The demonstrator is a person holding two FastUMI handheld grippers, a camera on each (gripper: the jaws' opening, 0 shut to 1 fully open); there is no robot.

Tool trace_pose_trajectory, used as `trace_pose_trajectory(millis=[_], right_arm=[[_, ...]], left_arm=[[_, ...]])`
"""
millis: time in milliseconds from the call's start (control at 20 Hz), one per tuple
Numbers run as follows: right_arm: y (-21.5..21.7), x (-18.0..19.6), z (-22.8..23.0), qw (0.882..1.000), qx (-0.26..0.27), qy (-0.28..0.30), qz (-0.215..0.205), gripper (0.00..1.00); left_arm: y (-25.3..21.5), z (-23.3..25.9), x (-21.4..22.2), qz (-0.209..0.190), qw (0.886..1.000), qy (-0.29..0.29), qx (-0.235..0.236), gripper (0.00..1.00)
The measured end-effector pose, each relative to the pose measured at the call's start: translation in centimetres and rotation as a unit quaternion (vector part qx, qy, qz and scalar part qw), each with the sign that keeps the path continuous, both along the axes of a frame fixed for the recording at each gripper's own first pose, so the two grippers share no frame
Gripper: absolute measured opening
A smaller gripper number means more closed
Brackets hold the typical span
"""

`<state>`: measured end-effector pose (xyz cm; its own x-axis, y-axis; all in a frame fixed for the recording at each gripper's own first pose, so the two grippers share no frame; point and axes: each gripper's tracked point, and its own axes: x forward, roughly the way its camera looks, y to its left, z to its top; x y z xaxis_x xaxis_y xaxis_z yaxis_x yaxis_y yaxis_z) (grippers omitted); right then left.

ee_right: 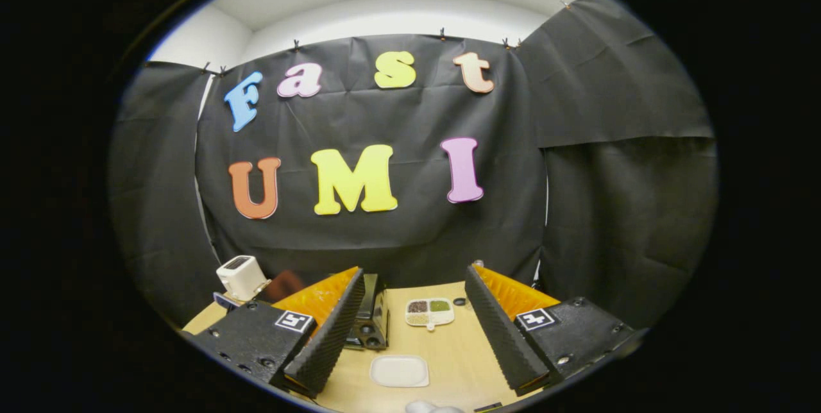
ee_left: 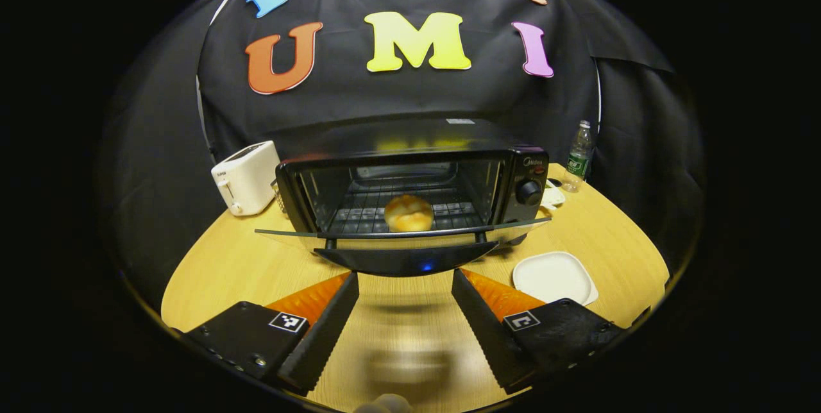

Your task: Open the electric oven with the left hand, put the food in, and close the electric oven.

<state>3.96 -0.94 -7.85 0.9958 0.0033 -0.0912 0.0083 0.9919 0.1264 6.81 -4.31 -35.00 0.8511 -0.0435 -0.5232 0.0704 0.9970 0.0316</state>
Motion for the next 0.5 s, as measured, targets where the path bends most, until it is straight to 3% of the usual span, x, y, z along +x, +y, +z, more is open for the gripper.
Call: trace_pose_trajectory(millis=[50,100,150,200,300,350,500], right_arm=[[-0.2,0.1,-0.1,1.0,0.0,0.001,-0.001,0.96],[-0.4,0.1,-0.1,1.0,-0.001,0.001,-0.003,1.0],[-0.6,0.1,-0.1,1.0,0.0,0.001,-0.005,0.96],[-0.8,0.2,-0.1,1.0,0.002,0.0,-0.006,1.0],[-1.0,0.4,-0.4,1.0,0.005,0.003,-0.008,0.96],[-1.0,0.5,-0.5,1.0,0.006,0.006,-0.009,1.0],[-1.4,0.5,-0.8,1.0,0.007,0.009,-0.012,0.96]], left_arm=[[0.1,0.2,0.4,0.0,1.0,0.0,0.0,0.96],[0.0,0.5,0.9,0.001,1.0,-0.003,-0.003,0.96],[0.0,0.8,1.5,0.003,1.0,-0.007,-0.004,0.96],[0.0,1.1,1.9,0.002,1.0,-0.008,-0.001,0.95],[-0.2,1.7,3.0,-0.001,1.0,-0.018,0.004,0.96],[-0.4,1.7,3.5,-0.004,1.0,-0.02,0.004,0.96],[-0.2,2.1,5.2,-0.001,1.0,-0.024,0.008,0.95]])
